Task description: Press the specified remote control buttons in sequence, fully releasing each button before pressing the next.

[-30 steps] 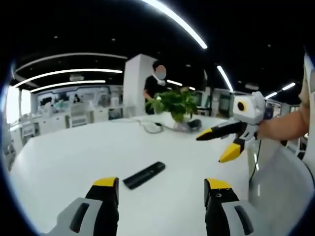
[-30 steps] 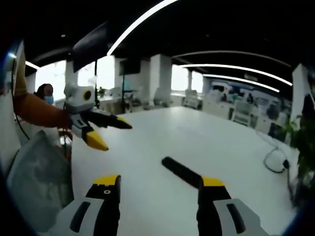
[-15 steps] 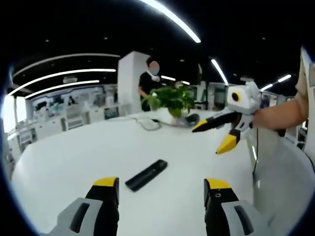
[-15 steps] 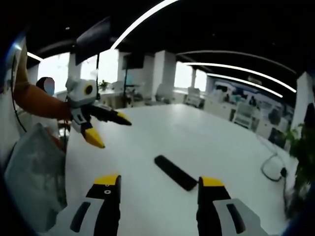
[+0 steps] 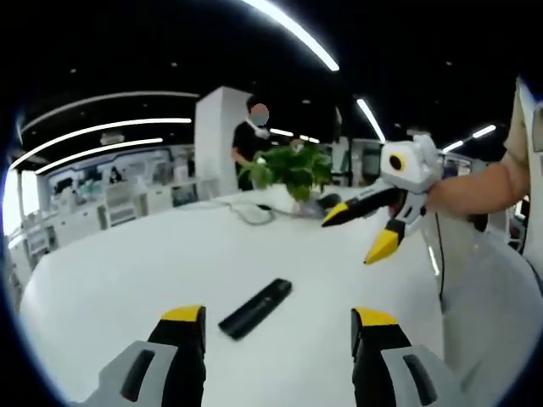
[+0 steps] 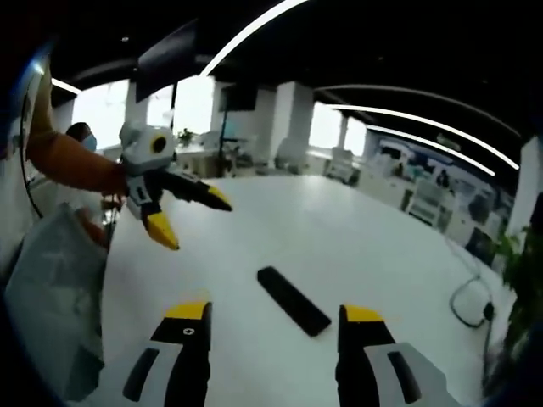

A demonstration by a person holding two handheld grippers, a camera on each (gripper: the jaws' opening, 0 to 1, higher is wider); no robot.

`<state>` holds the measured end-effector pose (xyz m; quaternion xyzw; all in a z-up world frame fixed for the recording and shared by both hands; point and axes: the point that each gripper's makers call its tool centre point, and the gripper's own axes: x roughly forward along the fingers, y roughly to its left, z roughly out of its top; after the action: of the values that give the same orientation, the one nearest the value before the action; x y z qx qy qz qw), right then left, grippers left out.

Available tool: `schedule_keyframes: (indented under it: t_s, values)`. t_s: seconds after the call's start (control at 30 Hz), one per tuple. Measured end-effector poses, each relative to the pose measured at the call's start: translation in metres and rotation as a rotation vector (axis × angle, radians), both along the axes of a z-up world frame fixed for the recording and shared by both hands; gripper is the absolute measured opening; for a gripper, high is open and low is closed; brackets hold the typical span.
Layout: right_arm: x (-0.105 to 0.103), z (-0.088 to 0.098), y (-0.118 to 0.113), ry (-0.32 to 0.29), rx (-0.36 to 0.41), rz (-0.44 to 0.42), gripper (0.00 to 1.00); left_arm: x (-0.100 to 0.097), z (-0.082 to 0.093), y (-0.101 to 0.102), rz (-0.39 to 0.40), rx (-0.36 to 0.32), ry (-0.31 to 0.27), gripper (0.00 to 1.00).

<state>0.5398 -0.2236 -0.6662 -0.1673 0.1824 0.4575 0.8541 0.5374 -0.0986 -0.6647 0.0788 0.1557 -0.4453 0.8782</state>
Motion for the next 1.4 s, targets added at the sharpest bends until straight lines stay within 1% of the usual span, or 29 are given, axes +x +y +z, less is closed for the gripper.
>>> schedule_keyframes:
  t_s: [0.07, 0.33, 0.53, 0.7, 0.93, 1.1, 1.27, 1.4]
  values:
    - [0.001, -0.001, 0.001, -0.006, -0.005, 0.012, 0.55, 0.001, -0.002, -0.001, -0.005, 0.007, -0.001, 0.71]
    - [0.014, -0.005, -0.001, -0.002, -0.023, 0.022, 0.56, 0.010, -0.008, -0.006, -0.034, 0.038, 0.000, 0.71]
    - [0.023, -0.010, -0.005, 0.003, -0.040, 0.030, 0.55, 0.016, -0.011, -0.011, -0.047, 0.045, 0.004, 0.71]
    - [0.030, -0.013, -0.007, 0.005, -0.059, 0.040, 0.54, 0.023, -0.017, -0.012, -0.061, 0.063, 0.009, 0.71]
    - [0.038, -0.020, -0.007, 0.009, -0.098, 0.076, 0.50, 0.034, -0.027, -0.010, -0.075, 0.086, 0.030, 0.71]
    - [0.043, -0.029, -0.004, 0.012, -0.139, 0.121, 0.46, 0.041, -0.033, -0.011, -0.095, 0.112, 0.035, 0.70]
    - [0.049, -0.041, -0.003, 0.031, -0.177, 0.147, 0.44, 0.047, -0.042, -0.012, -0.118, 0.143, 0.043, 0.70]
    - [0.054, -0.049, -0.002, 0.049, -0.196, 0.166, 0.43, 0.051, -0.048, -0.012, -0.139, 0.161, 0.047, 0.68]
